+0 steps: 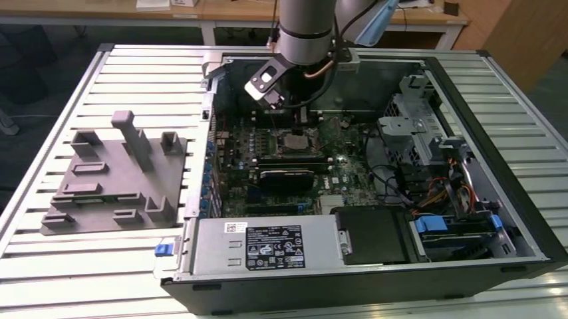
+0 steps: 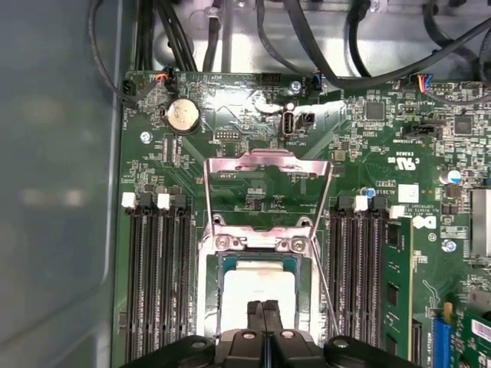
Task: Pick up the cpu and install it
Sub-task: 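Place the cpu into insertion slot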
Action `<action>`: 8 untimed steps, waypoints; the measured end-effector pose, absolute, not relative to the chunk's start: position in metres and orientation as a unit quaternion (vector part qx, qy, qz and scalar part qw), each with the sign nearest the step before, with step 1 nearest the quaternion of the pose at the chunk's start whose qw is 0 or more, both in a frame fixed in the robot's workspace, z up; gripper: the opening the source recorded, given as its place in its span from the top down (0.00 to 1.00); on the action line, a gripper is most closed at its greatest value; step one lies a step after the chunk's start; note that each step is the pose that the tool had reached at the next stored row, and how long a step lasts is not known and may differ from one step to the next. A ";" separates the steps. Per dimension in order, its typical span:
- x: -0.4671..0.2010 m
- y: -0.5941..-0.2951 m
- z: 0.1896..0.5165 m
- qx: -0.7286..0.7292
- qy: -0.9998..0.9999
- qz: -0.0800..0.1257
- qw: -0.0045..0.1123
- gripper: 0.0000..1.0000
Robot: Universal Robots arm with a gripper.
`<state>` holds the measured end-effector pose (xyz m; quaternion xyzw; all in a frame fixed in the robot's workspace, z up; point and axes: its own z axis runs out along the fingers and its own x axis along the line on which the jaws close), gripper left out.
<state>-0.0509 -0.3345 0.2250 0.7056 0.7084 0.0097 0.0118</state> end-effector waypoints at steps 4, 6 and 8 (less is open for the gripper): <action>-0.051 -0.334 0.230 0.706 0.708 0.010 0.011 0.89; -0.051 -0.335 0.232 0.706 0.708 0.010 0.011 0.89; -0.051 -0.335 0.233 0.706 0.708 0.010 0.011 0.89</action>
